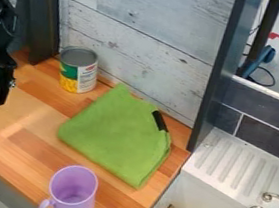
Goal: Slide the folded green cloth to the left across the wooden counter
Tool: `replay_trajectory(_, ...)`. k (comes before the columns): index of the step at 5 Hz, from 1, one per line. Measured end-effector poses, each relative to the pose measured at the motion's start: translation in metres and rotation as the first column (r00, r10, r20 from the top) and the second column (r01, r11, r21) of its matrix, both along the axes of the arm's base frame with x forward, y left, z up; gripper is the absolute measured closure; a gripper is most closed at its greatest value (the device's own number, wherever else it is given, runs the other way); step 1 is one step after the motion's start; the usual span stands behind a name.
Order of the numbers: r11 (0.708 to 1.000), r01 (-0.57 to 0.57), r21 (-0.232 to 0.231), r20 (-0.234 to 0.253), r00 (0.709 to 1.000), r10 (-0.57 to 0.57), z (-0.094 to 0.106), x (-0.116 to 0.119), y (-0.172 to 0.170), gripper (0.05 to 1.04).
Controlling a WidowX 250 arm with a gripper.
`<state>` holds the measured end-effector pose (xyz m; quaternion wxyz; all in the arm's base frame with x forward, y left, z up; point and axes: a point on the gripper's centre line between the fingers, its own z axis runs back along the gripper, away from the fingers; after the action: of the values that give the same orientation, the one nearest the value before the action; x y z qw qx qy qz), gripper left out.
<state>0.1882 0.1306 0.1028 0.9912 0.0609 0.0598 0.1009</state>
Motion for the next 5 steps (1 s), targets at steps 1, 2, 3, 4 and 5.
replay_trajectory(1,1.0,0.001,-0.014,-0.017,1.0,-0.001,-0.005,-0.001,-0.002,0.083)
replay_trajectory(2,0.993,0.107,-0.045,0.012,0.994,-0.106,-0.002,0.029,-0.022,0.083)
replay_trajectory(3,0.983,0.163,-0.081,0.056,0.986,-0.159,0.0,0.05,-0.039,0.083)
replay_trajectory(4,0.973,0.206,-0.102,0.131,0.973,-0.192,-0.009,0.077,-0.06,0.083)
replay_trajectory(5,0.974,0.197,-0.114,0.199,0.965,-0.172,-0.022,0.099,-0.074,0.083)
